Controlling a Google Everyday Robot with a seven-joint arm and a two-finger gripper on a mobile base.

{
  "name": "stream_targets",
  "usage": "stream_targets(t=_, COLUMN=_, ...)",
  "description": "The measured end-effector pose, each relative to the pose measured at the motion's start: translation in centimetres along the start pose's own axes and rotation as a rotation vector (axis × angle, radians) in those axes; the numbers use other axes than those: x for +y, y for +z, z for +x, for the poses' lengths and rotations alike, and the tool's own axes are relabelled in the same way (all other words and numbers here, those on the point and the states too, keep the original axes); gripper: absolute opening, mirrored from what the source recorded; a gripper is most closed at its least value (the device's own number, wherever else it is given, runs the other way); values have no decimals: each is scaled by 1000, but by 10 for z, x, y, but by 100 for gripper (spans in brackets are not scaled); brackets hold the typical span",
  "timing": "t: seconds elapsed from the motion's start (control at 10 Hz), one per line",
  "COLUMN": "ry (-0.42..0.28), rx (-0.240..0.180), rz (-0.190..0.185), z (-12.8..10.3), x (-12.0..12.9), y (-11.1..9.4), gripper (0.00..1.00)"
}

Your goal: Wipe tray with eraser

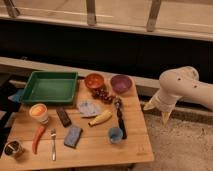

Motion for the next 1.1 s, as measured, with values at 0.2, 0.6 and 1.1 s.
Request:
stream_targets(t=0.2, ry=0, rx=0, rz=0, z=0, x=0, y=0, gripper=68)
stream_targets(t=0.6, ry=0, rx=0, rz=0, z=0, x=0, y=0, gripper=68)
stream_targets(t=1.1, ry=23, rx=-216, rz=-15, z=-8, x=-2, y=-15, gripper=68)
